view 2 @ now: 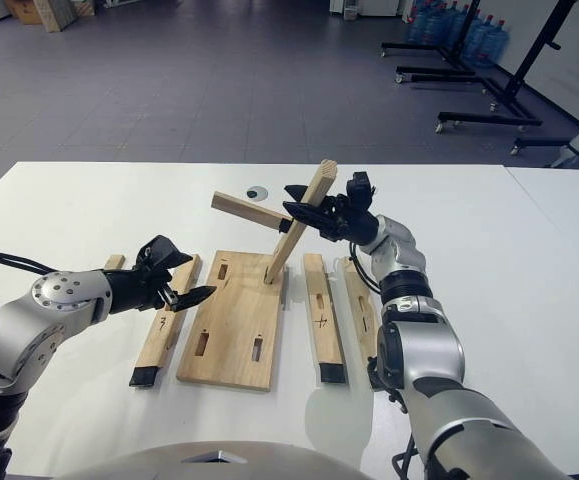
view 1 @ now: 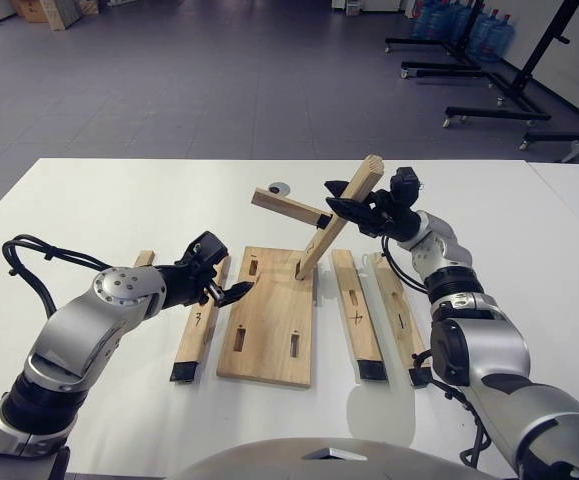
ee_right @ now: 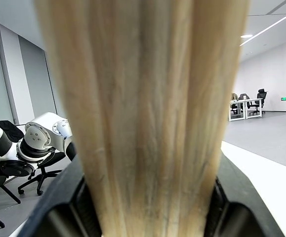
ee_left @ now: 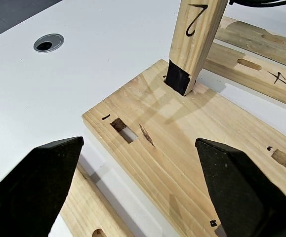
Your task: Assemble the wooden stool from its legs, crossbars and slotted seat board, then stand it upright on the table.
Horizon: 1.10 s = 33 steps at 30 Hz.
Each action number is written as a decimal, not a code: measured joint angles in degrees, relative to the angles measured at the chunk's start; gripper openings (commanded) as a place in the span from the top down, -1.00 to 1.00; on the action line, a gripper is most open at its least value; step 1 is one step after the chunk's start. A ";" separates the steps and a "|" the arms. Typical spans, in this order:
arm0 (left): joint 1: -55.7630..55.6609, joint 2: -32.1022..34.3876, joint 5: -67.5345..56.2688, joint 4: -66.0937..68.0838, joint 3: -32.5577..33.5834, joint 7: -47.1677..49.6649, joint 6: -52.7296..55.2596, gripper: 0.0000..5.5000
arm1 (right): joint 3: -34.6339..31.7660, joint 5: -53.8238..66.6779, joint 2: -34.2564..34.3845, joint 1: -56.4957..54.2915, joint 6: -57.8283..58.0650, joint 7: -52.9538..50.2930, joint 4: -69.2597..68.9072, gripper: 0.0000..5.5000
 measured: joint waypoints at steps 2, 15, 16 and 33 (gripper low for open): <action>0.00 -0.07 0.00 0.00 -0.09 0.07 -0.01 -0.51 | 0.21 -0.03 -0.21 -0.01 -0.02 0.00 0.01 0.25; 0.00 -0.60 0.03 0.01 -0.30 0.67 -0.13 -0.51 | 1.40 -1.04 -0.62 -0.04 -0.98 0.23 0.18 0.25; 0.00 -0.61 0.04 0.01 -0.31 0.70 -0.13 -0.51 | 1.81 -1.57 -0.67 -0.04 -1.44 0.23 -0.24 0.25; -0.02 -2.37 1.16 -0.08 -0.61 2.53 -0.27 -0.51 | 13.08 -6.74 -1.22 8.15 14.47 -18.07 -27.66 0.25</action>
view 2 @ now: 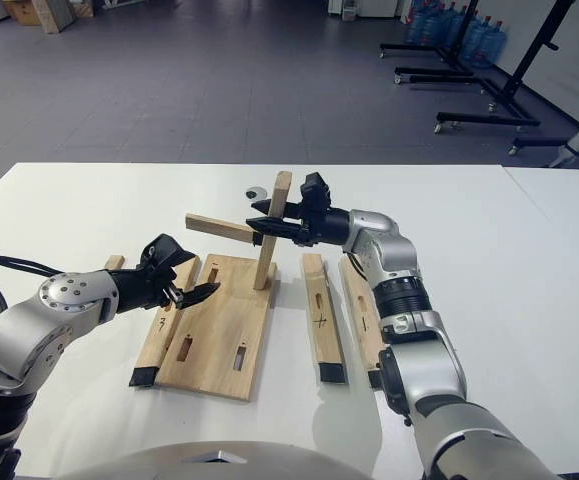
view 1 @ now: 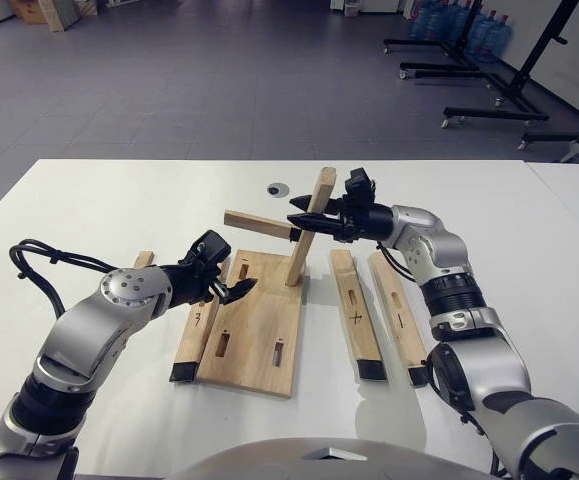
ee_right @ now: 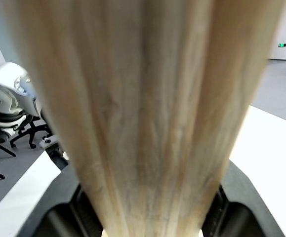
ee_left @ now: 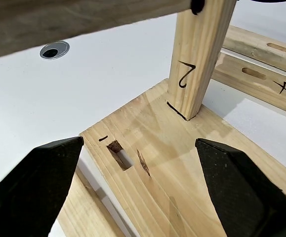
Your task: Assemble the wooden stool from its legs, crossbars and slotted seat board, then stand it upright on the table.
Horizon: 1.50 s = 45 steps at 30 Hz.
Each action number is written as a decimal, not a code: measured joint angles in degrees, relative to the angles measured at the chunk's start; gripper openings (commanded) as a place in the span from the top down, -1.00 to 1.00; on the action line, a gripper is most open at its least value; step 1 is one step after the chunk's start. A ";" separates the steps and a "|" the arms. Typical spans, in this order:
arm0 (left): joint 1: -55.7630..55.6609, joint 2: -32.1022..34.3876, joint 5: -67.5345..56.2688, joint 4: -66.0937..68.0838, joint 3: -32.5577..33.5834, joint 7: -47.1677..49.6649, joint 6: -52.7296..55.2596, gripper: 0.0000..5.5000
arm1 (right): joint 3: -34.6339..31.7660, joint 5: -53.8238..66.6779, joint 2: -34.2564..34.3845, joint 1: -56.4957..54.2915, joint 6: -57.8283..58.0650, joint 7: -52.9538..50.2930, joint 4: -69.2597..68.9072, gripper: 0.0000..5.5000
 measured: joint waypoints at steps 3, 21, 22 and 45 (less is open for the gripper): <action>0.01 -0.48 0.00 -0.03 0.01 0.14 0.01 -0.51 | 1.20 0.00 -0.54 1.33 -3.34 -0.88 -0.70 0.25; 0.27 -0.63 0.08 -0.10 0.03 0.14 0.03 -0.51 | 2.05 -0.95 -0.40 6.33 3.32 -9.76 -0.13 -0.19; 0.28 -0.63 0.07 -0.10 0.02 0.14 0.03 -0.51 | 1.76 -0.93 -0.31 6.23 3.32 -10.21 -0.14 -0.26; 0.44 1.10 1.83 6.88 1.83 -2.64 -3.72 -0.51 | -5.77 11.47 -4.19 6.11 18.36 -9.62 -10.89 -0.95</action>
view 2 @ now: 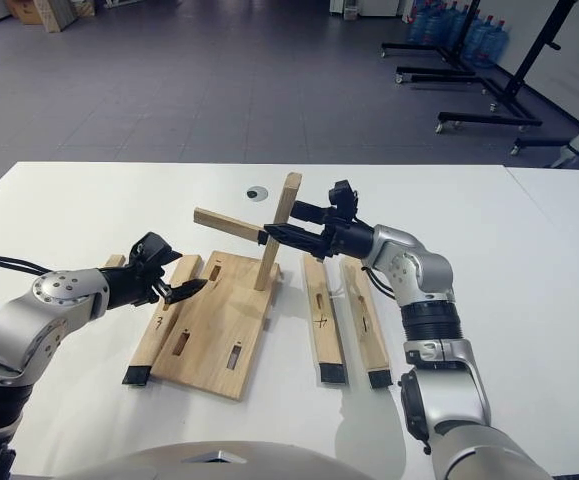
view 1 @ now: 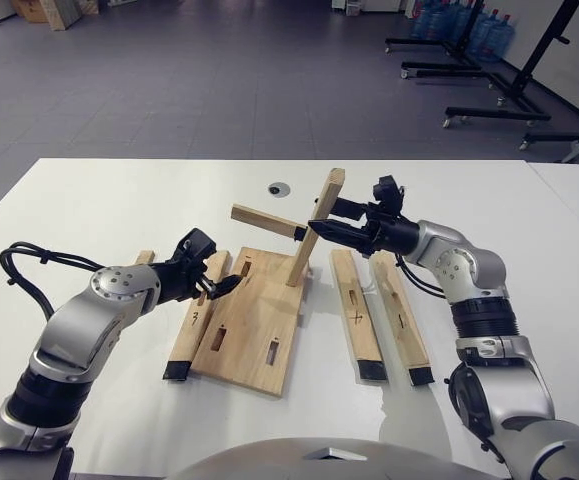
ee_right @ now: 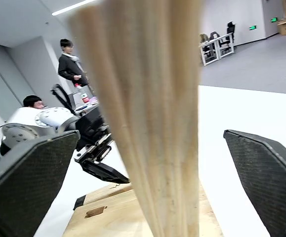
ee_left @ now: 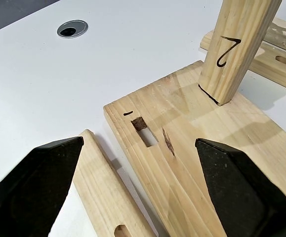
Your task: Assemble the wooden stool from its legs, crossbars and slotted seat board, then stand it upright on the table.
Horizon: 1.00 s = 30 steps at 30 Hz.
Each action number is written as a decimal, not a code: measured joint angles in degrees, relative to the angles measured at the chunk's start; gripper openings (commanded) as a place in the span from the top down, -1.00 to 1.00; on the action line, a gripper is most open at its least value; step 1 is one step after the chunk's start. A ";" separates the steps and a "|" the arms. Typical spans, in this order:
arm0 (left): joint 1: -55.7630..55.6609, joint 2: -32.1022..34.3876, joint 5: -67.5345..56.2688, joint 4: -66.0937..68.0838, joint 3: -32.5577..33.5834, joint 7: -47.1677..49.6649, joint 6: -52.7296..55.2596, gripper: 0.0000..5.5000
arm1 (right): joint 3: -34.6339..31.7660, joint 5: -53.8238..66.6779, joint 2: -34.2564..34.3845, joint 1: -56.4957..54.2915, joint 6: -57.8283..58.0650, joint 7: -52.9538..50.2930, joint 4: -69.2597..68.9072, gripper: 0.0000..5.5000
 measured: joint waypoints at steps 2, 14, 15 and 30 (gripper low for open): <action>0.00 0.03 0.28 0.29 0.00 -0.11 -0.27 -0.51 | -1.18 0.60 -0.02 -0.72 0.36 -0.53 0.08 -0.95; 0.82 4.85 0.20 3.76 3.00 -7.37 -6.54 -0.51 | -13.83 12.72 -1.34 -10.90 6.16 -7.60 -4.02 -0.95; 0.66 5.70 -0.59 4.12 4.89 -8.69 -7.25 -0.51 | -15.82 13.02 -1.44 -12.75 5.69 -11.58 -4.17 -0.95; 1.06 3.99 -22.60 12.25 46.61 -6.45 -2.51 -0.51 | -21.82 6.82 -15.10 1.91 40.87 -58.69 -33.86 -0.95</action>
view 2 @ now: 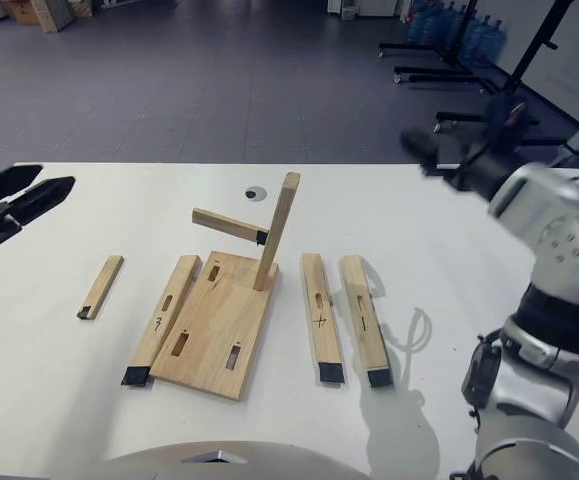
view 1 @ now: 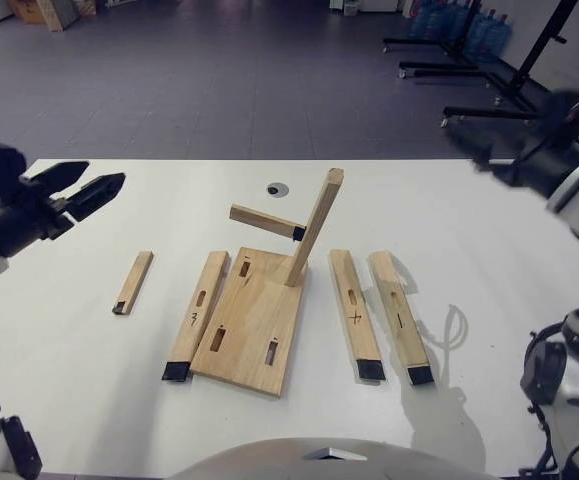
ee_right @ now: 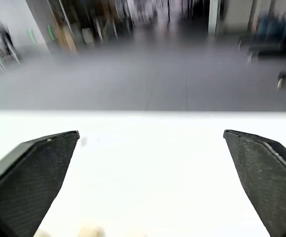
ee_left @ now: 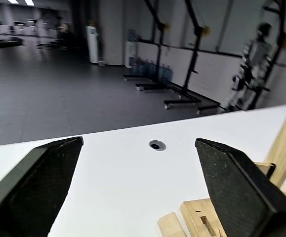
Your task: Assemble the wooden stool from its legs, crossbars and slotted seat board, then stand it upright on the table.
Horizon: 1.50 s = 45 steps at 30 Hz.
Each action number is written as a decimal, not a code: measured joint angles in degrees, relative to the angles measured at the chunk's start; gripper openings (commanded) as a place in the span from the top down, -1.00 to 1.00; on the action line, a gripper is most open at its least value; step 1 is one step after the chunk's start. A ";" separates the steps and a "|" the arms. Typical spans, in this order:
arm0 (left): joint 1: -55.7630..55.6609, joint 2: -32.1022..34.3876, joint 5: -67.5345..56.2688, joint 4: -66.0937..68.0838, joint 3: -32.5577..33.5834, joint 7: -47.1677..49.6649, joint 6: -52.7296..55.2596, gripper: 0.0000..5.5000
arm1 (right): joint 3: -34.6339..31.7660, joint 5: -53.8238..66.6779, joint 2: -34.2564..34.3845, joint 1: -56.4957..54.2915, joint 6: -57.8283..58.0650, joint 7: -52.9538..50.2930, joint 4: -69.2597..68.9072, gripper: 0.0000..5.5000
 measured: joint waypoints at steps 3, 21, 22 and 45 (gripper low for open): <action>1.26 -2.25 -0.85 -0.24 3.82 6.03 0.99 -0.51 | 0.90 -0.16 6.23 7.83 8.33 -3.85 -8.20 -0.95; 16.47 -11.91 -1.68 -9.46 6.37 16.92 -1.92 -0.51 | 12.71 2.35 0.12 33.36 16.19 -5.94 -22.56 -0.95; 16.18 -11.75 -1.59 -9.45 5.54 17.19 -1.97 -0.51 | 13.66 0.88 0.95 34.12 16.18 -6.85 -22.64 -0.95; 10.26 -7.20 -0.62 -7.01 0.28 18.64 -3.19 -0.51 | 15.18 -10.28 7.38 35.41 11.15 -4.33 -19.52 0.26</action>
